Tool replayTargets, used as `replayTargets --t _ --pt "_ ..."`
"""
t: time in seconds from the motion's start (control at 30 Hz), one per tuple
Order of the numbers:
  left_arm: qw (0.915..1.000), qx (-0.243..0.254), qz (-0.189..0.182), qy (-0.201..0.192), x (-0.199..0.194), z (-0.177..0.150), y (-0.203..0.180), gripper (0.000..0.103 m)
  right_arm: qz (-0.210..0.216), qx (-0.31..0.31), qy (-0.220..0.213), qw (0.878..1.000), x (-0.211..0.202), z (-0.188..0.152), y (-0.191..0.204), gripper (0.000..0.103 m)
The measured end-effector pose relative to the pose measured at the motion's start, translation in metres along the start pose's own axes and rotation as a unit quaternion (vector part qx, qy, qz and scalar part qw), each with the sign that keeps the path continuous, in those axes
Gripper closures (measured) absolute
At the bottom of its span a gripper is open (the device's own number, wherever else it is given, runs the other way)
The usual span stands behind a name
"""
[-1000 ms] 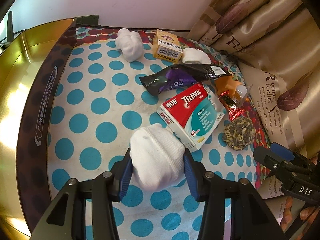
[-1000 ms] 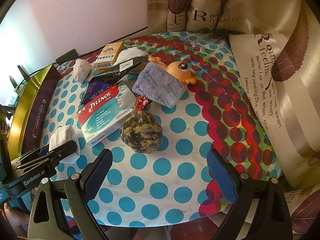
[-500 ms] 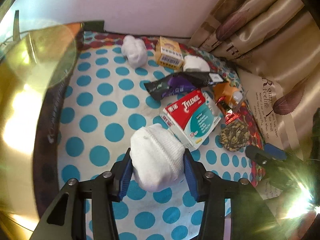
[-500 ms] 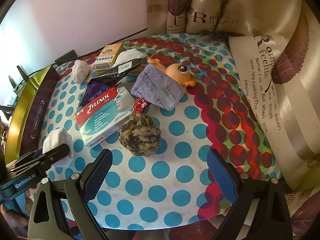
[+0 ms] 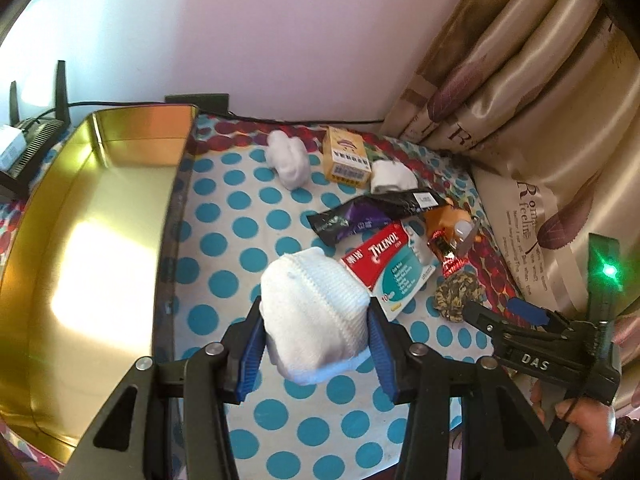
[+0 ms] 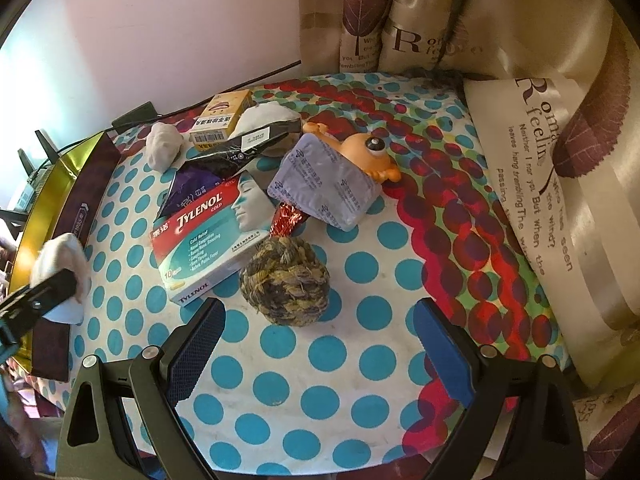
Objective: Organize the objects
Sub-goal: 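Carry the sock over the gold tray and open the left gripper while the right gripper approaches the rope ball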
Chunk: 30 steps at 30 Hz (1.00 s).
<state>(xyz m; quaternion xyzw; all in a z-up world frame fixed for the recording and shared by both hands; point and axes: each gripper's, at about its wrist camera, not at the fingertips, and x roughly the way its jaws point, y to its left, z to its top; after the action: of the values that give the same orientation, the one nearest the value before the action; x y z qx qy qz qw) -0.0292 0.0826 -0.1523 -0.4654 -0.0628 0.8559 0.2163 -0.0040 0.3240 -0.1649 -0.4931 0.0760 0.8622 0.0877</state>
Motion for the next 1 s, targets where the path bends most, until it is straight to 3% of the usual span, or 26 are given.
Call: replayTargets --t 0.23,0.37,0.5,0.83,1.0 --pt "0.9998 -0.015 0.012 -0.011 -0.013 -0.002 0.014 0.055 0.005 0.003 0.004 1.000 0.014 0.003 0.000 0.011" --pt "0.9993 -0.027 0.019 -0.019 -0.023 -0.002 0.025 0.055 0.016 0.001 0.008 1.000 0.024 0.003 0.003 0.026" --pt "0.9986 -0.038 0.028 -0.025 -0.029 -0.003 0.035 0.055 0.028 -0.020 0.006 0.999 0.027 0.001 0.014 0.053" --pt "0.9959 -0.072 0.046 -0.030 -0.041 -0.008 0.065 0.055 0.021 -0.022 0.004 1.000 0.028 -0.001 0.016 0.053" --pt "0.9932 -0.094 0.060 -0.032 -0.046 -0.009 0.086 0.055 0.021 -0.005 0.020 1.000 0.035 -0.008 0.013 0.062"
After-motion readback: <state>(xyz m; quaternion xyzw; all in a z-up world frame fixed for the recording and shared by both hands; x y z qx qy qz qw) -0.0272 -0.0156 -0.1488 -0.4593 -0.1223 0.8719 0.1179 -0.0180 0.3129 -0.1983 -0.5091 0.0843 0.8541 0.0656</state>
